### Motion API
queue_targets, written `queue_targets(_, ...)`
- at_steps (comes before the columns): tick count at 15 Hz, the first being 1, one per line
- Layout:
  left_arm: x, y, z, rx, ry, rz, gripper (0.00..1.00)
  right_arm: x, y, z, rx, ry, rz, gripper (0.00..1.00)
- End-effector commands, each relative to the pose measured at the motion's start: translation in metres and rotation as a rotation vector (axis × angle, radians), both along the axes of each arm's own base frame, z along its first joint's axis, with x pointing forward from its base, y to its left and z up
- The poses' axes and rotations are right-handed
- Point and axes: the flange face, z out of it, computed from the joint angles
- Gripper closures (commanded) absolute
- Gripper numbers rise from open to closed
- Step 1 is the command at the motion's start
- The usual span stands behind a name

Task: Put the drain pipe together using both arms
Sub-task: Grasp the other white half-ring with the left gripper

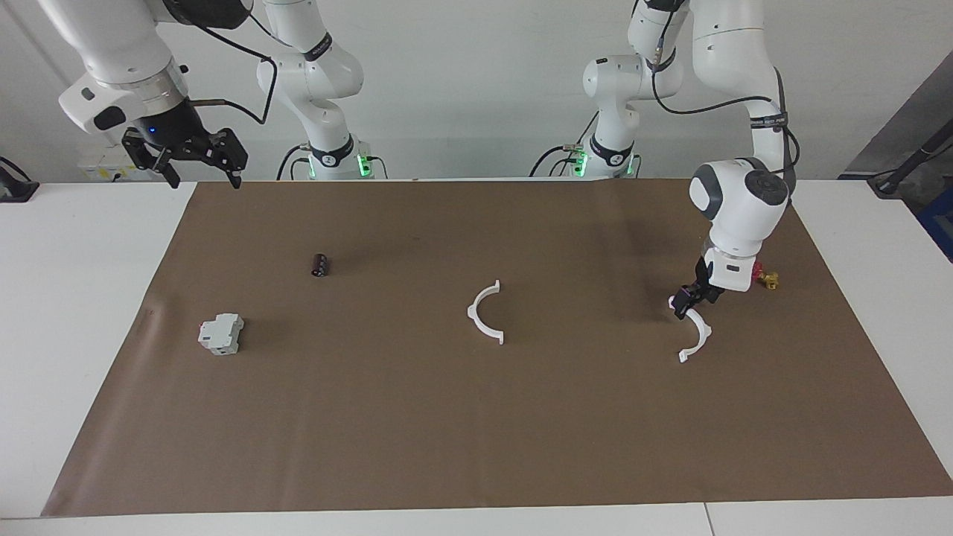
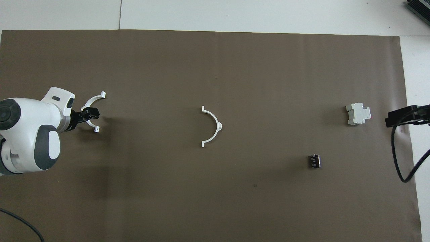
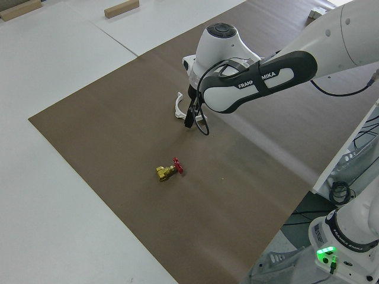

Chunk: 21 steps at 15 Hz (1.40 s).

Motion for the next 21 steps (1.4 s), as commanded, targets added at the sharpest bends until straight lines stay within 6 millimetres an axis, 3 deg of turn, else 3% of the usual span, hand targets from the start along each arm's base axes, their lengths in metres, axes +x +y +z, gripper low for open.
queue_targets(1, -0.002, 0.002, -0.009, -0.008, -0.012, 0.018, 0.0, -0.001, -0.002, 0.003, 0.006, 0.005, 0.014, 0.0)
queue_targets(4, -0.002, 0.002, -0.009, -0.008, -0.012, 0.018, 0.0, -0.002, -0.005, 0.002, 0.009, 0.007, 0.008, 0.0)
queue_targets(6, -0.002, 0.002, -0.009, -0.008, -0.012, 0.018, 0.08, -0.002, -0.004, 0.001, 0.017, 0.006, 0.007, 0.0)
queue_targets(7, -0.002, 0.001, -0.009, -0.009, -0.012, 0.018, 0.26, -0.002, -0.003, 0.001, 0.018, 0.006, 0.006, 0.0)
queue_targets(10, -0.002, 0.001, -0.009, -0.008, -0.011, 0.015, 1.0, -0.002, -0.002, 0.0, 0.038, 0.005, -0.024, 0.0)
queue_targets(13, -0.001, -0.001, -0.008, -0.009, -0.003, 0.014, 1.0, -0.002, -0.001, 0.0, 0.038, 0.002, -0.024, 0.0)
queue_targets(16, 0.008, -0.022, 0.009, -0.018, 0.022, 0.031, 1.0, -0.003, 0.0, 0.002, 0.039, 0.004, -0.016, 0.0)
queue_targets(19, 0.033, -0.081, 0.067, -0.028, 0.064, 0.061, 1.0, -0.003, 0.005, 0.002, 0.038, 0.002, -0.007, 0.0)
queue_targets(21, 0.036, -0.125, 0.087, -0.041, 0.065, 0.156, 1.0, -0.003, 0.005, 0.002, 0.038, 0.002, -0.007, 0.0)
